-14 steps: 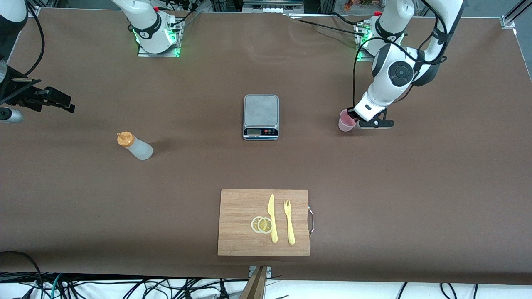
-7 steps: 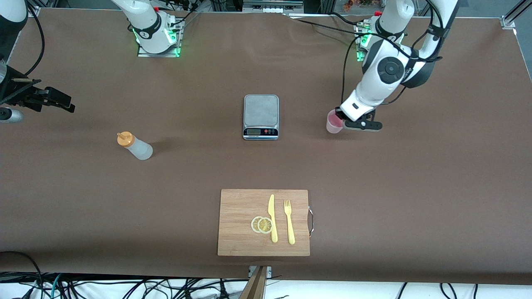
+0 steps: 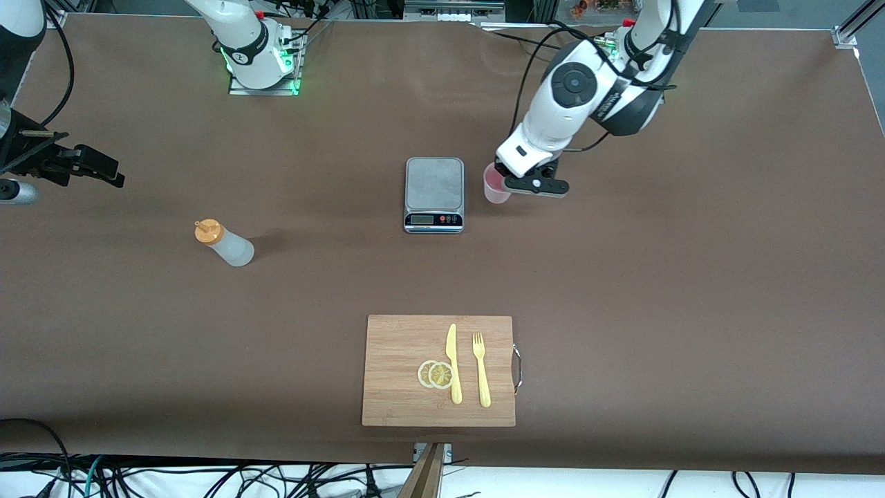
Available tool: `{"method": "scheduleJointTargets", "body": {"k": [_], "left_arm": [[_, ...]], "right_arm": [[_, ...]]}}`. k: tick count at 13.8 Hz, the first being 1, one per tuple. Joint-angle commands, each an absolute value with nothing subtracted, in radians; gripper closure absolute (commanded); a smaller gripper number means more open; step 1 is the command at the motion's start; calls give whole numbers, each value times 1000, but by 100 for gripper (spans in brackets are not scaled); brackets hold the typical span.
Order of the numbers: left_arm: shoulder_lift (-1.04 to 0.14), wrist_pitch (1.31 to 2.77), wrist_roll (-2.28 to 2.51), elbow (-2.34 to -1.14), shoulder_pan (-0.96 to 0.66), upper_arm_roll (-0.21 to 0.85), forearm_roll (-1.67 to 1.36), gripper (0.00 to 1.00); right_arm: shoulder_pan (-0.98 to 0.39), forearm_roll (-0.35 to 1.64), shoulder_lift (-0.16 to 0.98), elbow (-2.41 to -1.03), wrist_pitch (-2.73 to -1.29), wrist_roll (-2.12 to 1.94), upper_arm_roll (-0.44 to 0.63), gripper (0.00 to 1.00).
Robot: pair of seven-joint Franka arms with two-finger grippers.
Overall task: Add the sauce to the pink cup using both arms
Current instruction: 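Carry the pink cup with the left gripper onto the scale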
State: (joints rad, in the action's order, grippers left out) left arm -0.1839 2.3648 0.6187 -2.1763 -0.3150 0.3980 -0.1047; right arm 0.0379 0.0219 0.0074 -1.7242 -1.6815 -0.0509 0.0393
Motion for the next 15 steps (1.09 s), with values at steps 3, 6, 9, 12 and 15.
{"method": "scheduleJointTargets", "body": {"k": [3,6,9,12,15], "left_arm": [[-323,2356,810,-2011,-434,391,-120,100],[-405,2356,880,-1929,-503,388,-115,100],[-460,2358,920,-1884,-546,383,-98,100],[-489,2359,962,-1865,-560,387,-39,100],[-506,2359,957,-1838,-558,377,-23,100]], "right_arm": [[43,26,17,-1700,-1660,-46,35,0],[43,26,17,-1698,-1660,-46,37,0],[43,26,17,-1700,-1661,-46,37,0],[43,26,17,-1700,-1660,-46,35,0],[43,26,17,-1700,-1661,-46,37,0]]}}
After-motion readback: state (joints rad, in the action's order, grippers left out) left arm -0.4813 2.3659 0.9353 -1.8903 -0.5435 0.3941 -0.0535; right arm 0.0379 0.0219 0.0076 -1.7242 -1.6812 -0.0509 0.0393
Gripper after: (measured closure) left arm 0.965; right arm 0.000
